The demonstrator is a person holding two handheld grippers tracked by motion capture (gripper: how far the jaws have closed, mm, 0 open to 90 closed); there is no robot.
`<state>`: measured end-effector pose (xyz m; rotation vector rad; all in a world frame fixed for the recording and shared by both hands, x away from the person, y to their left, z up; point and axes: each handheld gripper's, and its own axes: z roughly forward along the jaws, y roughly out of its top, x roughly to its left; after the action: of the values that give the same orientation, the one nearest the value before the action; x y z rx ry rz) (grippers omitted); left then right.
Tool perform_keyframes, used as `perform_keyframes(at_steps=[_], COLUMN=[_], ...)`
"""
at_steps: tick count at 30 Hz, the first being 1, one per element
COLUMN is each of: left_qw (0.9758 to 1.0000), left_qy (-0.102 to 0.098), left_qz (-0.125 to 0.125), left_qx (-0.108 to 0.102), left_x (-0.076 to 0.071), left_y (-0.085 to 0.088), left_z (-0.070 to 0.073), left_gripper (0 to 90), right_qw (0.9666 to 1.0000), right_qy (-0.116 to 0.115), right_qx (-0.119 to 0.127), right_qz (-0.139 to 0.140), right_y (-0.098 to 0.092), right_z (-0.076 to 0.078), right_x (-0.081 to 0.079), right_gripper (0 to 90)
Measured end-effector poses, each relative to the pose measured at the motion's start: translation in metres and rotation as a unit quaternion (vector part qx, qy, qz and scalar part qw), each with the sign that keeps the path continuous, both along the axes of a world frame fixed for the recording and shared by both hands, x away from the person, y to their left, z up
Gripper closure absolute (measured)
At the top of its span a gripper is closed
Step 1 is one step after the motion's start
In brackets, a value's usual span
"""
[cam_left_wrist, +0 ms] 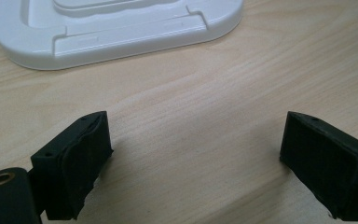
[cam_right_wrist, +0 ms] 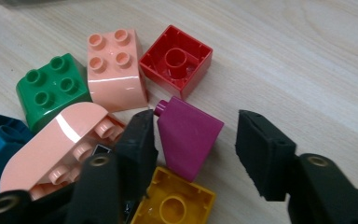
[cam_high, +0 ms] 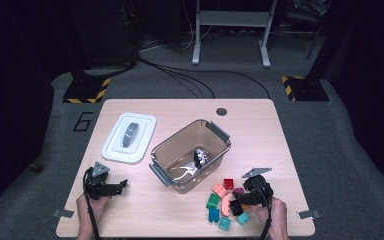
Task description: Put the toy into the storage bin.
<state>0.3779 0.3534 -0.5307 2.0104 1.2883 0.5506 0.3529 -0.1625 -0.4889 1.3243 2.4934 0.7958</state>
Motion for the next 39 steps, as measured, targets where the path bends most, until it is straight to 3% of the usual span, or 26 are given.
perform_keyframes(at_steps=[3,6,15,26,39], left_qw=[1.0000,1.0000,1.0000,1.0000,1.0000], left_qy=[0.000,0.000,0.000,-0.004,-0.004], left_qz=[0.000,0.000,0.000,-0.002,-0.003], left_qx=[0.000,0.000,0.000,0.002,0.002], left_x=[0.000,0.000,0.000,0.001,0.001], left_y=[0.000,0.000,0.000,0.000,0.000], left_z=[0.000,0.000,0.000,0.000,0.000], left_gripper=[8.4,8.4,8.5,8.6,8.9], right_qw=[1.0000,1.0000,0.9997,0.9980,0.9966], right_qy=[-0.001,-0.009,-0.022,-0.042,-0.058], right_qx=[-0.003,-0.001,0.008,0.027,0.031], right_qz=[0.004,0.000,-0.009,-0.040,-0.050], right_y=[0.002,0.003,0.000,-0.010,-0.013], right_z=[-0.002,-0.002,0.005,0.019,0.035], right_x=[0.001,0.000,0.003,0.010,0.020], right_gripper=[57.7,59.1,59.3,59.4,59.4])
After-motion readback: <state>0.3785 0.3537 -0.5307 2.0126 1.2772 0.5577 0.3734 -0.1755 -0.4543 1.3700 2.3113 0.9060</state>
